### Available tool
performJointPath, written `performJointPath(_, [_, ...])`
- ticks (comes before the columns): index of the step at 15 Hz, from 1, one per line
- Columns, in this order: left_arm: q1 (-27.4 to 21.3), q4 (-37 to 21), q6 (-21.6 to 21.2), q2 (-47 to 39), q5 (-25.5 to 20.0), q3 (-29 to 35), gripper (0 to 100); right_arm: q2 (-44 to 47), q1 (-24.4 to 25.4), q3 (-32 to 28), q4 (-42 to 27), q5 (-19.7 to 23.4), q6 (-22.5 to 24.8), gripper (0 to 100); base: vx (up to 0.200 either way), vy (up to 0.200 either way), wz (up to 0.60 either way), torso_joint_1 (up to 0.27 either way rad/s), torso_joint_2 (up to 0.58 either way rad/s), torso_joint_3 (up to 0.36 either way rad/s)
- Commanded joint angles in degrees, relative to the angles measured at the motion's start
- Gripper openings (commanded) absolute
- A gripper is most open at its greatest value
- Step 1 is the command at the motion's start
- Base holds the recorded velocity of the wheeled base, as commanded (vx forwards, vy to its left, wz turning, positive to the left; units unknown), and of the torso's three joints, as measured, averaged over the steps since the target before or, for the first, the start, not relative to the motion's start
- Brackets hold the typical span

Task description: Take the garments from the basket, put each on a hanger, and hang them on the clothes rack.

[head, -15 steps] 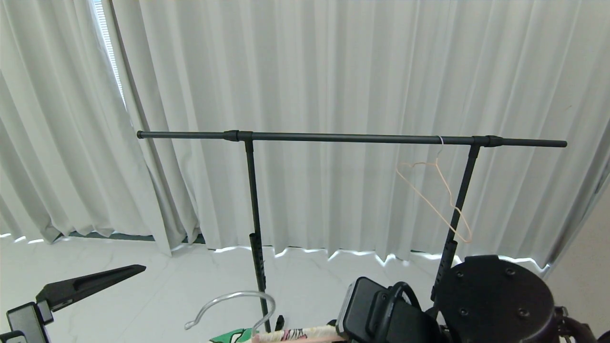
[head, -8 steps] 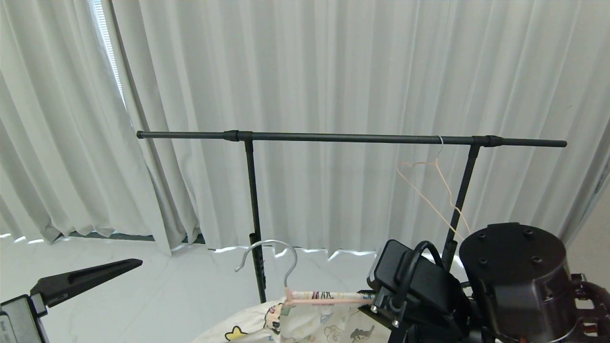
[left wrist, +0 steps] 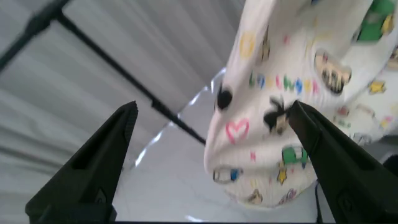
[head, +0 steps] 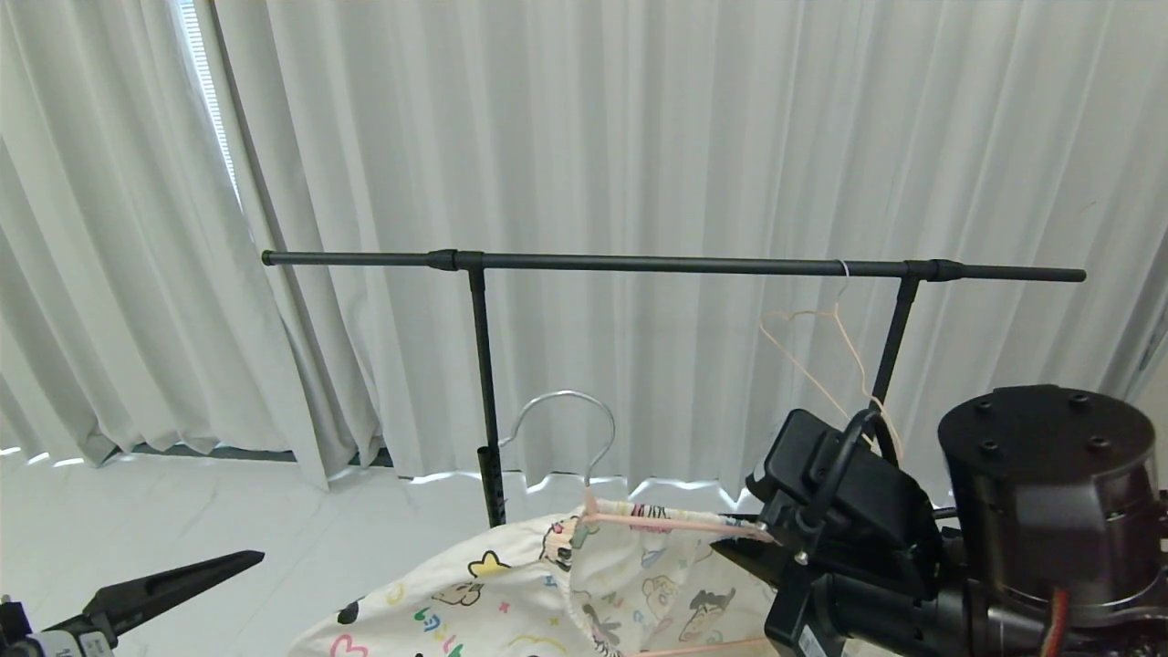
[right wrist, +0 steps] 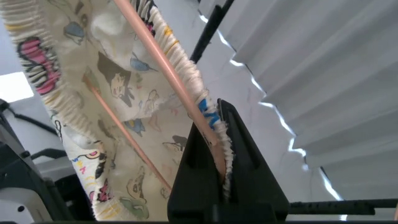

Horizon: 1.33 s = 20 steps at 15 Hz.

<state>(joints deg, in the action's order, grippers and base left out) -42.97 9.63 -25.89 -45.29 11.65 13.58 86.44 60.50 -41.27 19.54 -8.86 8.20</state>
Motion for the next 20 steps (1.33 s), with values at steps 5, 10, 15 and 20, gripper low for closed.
performJointPath(5, [11.95, -0.05, 2.34, 7.76, -0.05, -10.68, 100, -3.3, 0.23, 0.04, 1.9, 1.22, 0.15, 0, 0.0, 0.0, 0.0, 0.0, 0.0, 0.0])
performJointPath(10, [12.47, -0.14, 9.72, 6.88, -0.05, -10.42, 100, -4.18, 1.72, 0.04, 2.69, 1.48, 0.23, 0, 0.0, 0.0, 0.0, 0.0, 0.0, 0.0])
performJointPath(15, [13.26, -0.14, 13.06, 5.12, 0.04, -9.19, 100, -5.58, 1.9, -0.04, 2.61, 1.48, 0.41, 0, 0.0, 0.0, 0.0, 0.0, 0.0, 0.0])
performJointPath(20, [14.41, -0.05, 15.08, 1.87, -0.05, -7.52, 100, -6.02, 1.9, -0.04, 2.52, 1.39, 0.41, 0, 0.0, 0.0, 0.0, 0.0, 0.0, 0.0])
